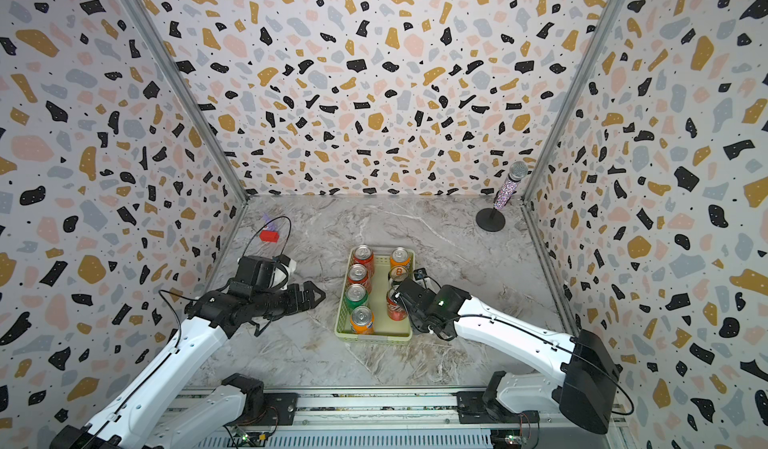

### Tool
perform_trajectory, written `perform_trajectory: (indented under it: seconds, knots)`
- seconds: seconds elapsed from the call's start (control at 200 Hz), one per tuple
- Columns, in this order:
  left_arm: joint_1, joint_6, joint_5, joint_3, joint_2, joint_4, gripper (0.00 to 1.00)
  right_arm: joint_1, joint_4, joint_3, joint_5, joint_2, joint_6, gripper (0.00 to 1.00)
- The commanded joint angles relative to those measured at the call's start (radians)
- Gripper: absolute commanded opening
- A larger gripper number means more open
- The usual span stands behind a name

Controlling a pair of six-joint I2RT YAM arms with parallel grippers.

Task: Take out the drinks from the basket
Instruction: Place the drink at the center of the board.

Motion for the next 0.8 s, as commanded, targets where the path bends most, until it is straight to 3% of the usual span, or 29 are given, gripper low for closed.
perform_trajectory:
  seconds: [0.0,0.27,0.551,0.621,0.731,0.796]
  knots:
    - [-0.006,-0.003,0.009,-0.011,-0.013,0.031,1.0,-0.009,0.061,-0.012,0.05,-0.032,0.038,0.19]
    - [-0.006,-0.002,0.011,-0.011,-0.015,0.033,1.0,-0.015,0.153,-0.106,0.004,-0.049,0.086,0.23]
    - [-0.01,-0.006,0.007,-0.013,-0.016,0.033,1.0,-0.015,0.198,-0.147,-0.024,-0.039,0.108,0.38]
    - [-0.01,-0.006,0.004,-0.013,-0.017,0.033,1.0,-0.015,0.202,-0.153,-0.033,-0.041,0.111,0.47]
    - [-0.01,-0.008,0.001,-0.013,-0.014,0.033,1.0,-0.015,0.197,-0.159,-0.041,-0.054,0.114,0.7]
    - [-0.011,-0.008,0.001,-0.013,-0.013,0.033,1.0,-0.015,0.182,-0.157,-0.04,-0.066,0.117,0.75]
